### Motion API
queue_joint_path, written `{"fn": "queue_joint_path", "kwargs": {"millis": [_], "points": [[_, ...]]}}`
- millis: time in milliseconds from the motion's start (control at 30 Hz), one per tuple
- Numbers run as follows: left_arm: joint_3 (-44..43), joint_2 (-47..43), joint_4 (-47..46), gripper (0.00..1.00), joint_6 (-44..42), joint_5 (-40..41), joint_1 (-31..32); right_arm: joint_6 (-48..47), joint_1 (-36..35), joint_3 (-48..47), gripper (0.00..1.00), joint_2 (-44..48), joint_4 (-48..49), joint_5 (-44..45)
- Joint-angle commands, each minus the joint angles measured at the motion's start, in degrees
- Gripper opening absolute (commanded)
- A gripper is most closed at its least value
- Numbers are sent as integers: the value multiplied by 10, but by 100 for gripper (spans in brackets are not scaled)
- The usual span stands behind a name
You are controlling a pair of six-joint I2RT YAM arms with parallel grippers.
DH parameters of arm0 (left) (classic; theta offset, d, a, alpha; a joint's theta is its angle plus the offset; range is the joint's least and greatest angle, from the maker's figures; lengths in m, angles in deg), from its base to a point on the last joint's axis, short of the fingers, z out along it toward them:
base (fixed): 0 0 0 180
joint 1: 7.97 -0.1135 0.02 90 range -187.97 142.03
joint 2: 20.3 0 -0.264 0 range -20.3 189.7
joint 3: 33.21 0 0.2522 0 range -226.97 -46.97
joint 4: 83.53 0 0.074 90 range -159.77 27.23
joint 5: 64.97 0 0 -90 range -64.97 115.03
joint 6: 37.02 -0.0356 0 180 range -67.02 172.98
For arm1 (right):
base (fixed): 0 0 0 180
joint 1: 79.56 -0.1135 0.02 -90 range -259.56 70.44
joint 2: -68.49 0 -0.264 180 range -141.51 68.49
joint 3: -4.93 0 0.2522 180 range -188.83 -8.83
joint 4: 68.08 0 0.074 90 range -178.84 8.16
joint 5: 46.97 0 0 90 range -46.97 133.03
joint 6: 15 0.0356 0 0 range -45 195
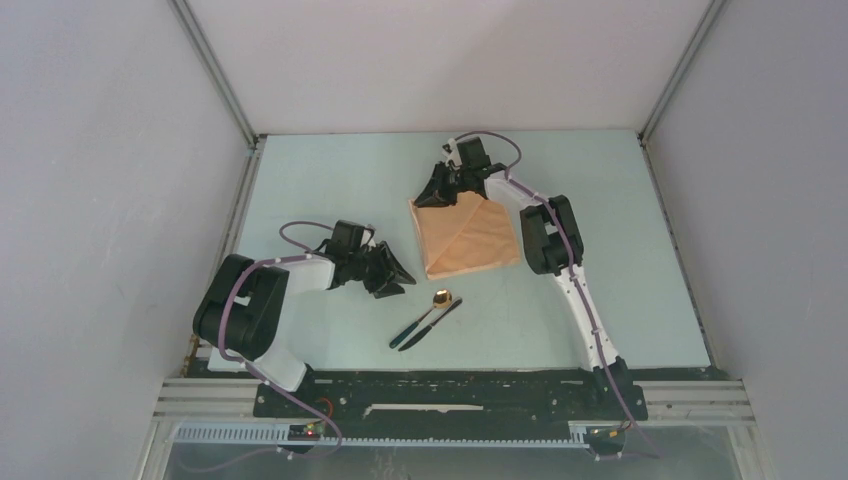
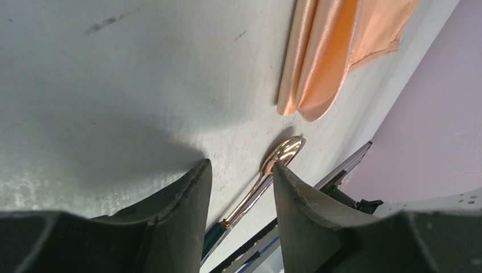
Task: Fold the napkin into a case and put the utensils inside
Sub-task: Fold the top corner of the square-folded napkin at the center of the board.
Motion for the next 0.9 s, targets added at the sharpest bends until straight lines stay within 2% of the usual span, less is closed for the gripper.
{"fn": "queue_joint_path", "kwargs": {"millis": [0, 167, 267, 433, 533, 600, 700, 800, 867], "points": [[6, -23, -3, 52, -17, 0, -1, 1, 1, -45, 29, -10, -6, -8], [3, -31, -3, 52, -20, -5, -1, -8, 0, -90, 45, 1, -45, -26], [0, -45, -3, 53, -22, -10, -1, -24, 3, -75, 53, 45, -57, -22], [-25, -62, -3, 54, -22, -26, 7, -43, 21, -33, 56, 110, -70, -48], [-69, -61, 2, 51, -22, -29, 27, -81, 39, 33, 56, 164, -84, -53], [-101, -44, 4, 43, -22, -27, 42, -79, 59, 130, 56, 205, -45, -70], [-139, 4, 6, 28, -15, -19, 52, -36, 96, 241, 55, 242, 70, -124], [-167, 44, 3, 22, -9, -19, 53, -13, 124, 293, 57, 241, 128, -161], [-181, 62, 3, 20, -13, -16, 53, 6, 137, 321, 65, 239, 180, -175]]}}
